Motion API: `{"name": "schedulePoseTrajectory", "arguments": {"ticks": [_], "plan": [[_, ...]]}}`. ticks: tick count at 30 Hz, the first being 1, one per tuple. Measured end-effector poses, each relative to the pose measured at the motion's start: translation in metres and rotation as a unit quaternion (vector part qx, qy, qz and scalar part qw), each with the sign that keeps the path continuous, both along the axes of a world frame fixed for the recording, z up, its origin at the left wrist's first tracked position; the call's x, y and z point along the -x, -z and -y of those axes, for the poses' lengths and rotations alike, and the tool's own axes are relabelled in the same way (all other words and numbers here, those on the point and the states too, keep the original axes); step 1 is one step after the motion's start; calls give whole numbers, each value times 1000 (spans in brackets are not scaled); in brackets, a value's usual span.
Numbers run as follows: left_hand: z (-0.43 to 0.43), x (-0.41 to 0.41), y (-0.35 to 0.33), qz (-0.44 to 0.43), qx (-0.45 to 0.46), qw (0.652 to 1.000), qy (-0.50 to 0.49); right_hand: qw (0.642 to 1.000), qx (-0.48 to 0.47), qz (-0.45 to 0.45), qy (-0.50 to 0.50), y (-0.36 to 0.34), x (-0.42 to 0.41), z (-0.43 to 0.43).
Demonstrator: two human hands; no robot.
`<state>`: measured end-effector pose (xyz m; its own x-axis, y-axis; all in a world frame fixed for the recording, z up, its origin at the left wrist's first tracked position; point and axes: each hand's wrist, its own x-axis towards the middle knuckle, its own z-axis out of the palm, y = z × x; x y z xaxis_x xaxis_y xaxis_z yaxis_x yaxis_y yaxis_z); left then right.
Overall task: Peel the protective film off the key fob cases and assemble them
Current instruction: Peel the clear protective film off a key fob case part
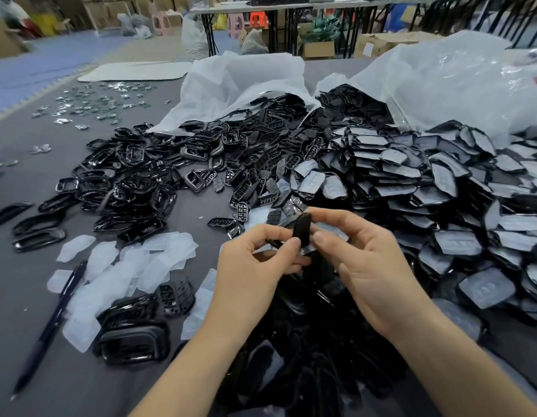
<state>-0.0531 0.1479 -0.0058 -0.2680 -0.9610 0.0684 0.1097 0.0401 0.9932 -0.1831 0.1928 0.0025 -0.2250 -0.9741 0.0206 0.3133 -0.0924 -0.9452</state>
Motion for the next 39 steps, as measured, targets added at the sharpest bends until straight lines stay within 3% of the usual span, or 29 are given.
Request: {"name": "schedulePoseTrajectory", "arguments": {"ticks": [5,10,15,23,32,39], "plan": [[3,-2,-1,-10,-9,1000,9,995,-14,-94,28,2,2,1],[2,0,2,-17,-13,999,38,997,-25,-55,47,3,-1,2],[3,-1,1,-67,-14,996,53,994,-33,54,90,-5,13,4],[4,-3,-1,-109,-14,993,38,986,-57,4,158,-1,22,7],[4,-1,0,-130,15,991,23,980,-92,71,164,-1,24,8],[0,3,3,-109,21,992,55,988,-76,86,107,-3,14,6]]}}
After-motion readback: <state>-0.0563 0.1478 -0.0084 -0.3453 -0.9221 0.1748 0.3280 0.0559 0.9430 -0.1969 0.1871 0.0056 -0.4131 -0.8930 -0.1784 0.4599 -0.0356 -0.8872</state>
